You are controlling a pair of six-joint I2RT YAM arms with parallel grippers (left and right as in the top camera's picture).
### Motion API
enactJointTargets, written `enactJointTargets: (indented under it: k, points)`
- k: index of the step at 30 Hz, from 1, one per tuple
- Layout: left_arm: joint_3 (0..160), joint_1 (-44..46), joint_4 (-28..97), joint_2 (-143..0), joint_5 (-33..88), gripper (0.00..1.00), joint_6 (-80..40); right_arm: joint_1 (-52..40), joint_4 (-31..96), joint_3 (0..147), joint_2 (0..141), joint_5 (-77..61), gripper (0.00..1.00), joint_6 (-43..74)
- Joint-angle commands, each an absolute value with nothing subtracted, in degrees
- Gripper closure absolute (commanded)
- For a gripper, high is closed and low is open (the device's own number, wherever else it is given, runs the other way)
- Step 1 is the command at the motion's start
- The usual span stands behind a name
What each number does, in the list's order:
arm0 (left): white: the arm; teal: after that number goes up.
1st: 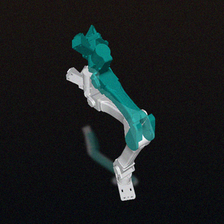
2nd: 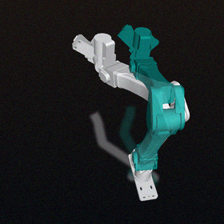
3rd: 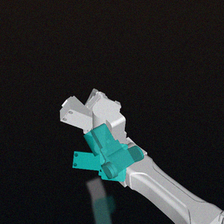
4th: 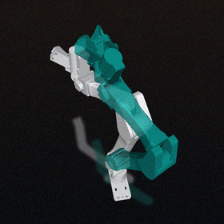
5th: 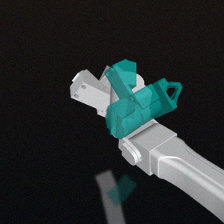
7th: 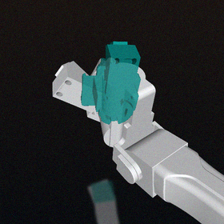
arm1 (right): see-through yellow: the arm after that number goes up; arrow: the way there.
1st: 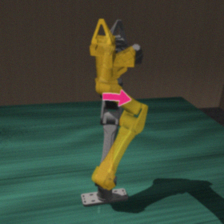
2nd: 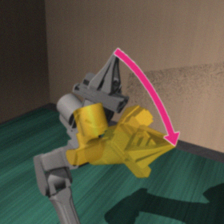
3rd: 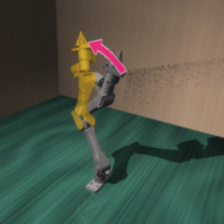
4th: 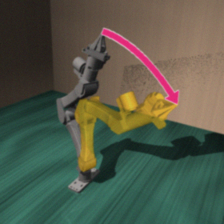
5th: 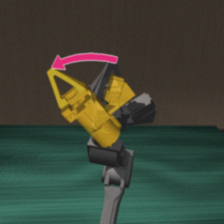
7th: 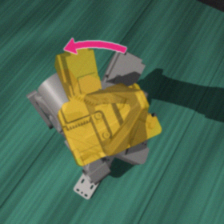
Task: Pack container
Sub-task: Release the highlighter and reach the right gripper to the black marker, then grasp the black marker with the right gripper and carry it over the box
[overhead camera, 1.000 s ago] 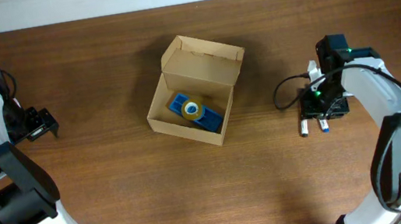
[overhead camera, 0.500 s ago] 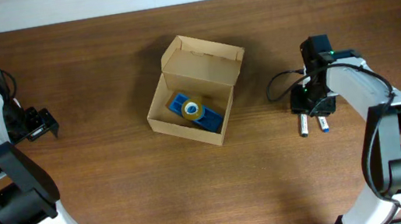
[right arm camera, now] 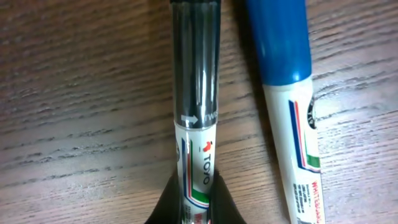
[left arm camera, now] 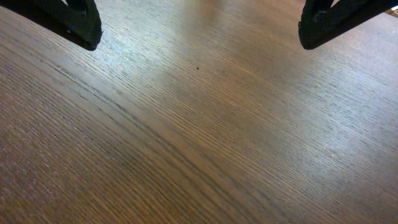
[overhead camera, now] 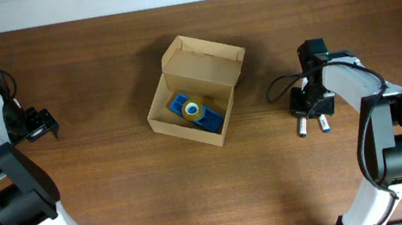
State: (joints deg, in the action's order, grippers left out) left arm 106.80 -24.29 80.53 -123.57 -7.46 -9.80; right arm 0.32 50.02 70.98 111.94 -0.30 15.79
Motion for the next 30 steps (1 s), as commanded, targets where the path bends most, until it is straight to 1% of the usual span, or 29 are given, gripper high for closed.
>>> enactJointTargets:
  k: [1, 6, 10, 15, 19, 23, 26, 30]
  points:
    - [106.5, -24.4, 80.5, -123.5, -7.1, 0.00, -8.9, -0.1, 49.6, 70.6, 114.7, -2.9, 0.96, 12.4]
    - [106.5, -24.4, 80.5, -123.5, -7.1, 0.00, -8.9, -0.8, 53.2, 75.6, 110.9, -4.5, 0.96, 6.6]
    - [106.5, -24.4, 80.5, -123.5, -7.1, 0.00, -8.9, -2.9, 58.3, 85.5, 105.5, -4.7, 0.96, 3.3]
    - [106.5, -24.4, 80.5, -123.5, -7.1, 0.00, -8.9, -8.4, 65.6, 102.1, 102.2, -4.3, 0.96, -3.1]
    - [106.5, -24.4, 80.5, -123.5, -7.1, 0.00, -8.9, -15.3, 69.9, 112.4, 102.2, -4.2, 0.96, -10.5]
    - [106.5, -24.4, 80.5, -123.5, -7.1, 0.00, -8.9, -24.1, 70.8, 114.4, 102.4, -2.8, 0.96, -22.0]
    - [106.5, -24.4, 80.5, -123.5, -7.1, 0.00, -8.9, -30.1, 71.7, 114.3, 104.4, 1.7, 0.96, -26.4]
    - [106.5, -24.4, 80.5, -123.5, -7.1, 0.00, -8.9, -35.4, 72.8, 114.3, 109.7, 3.8, 0.96, -33.2]
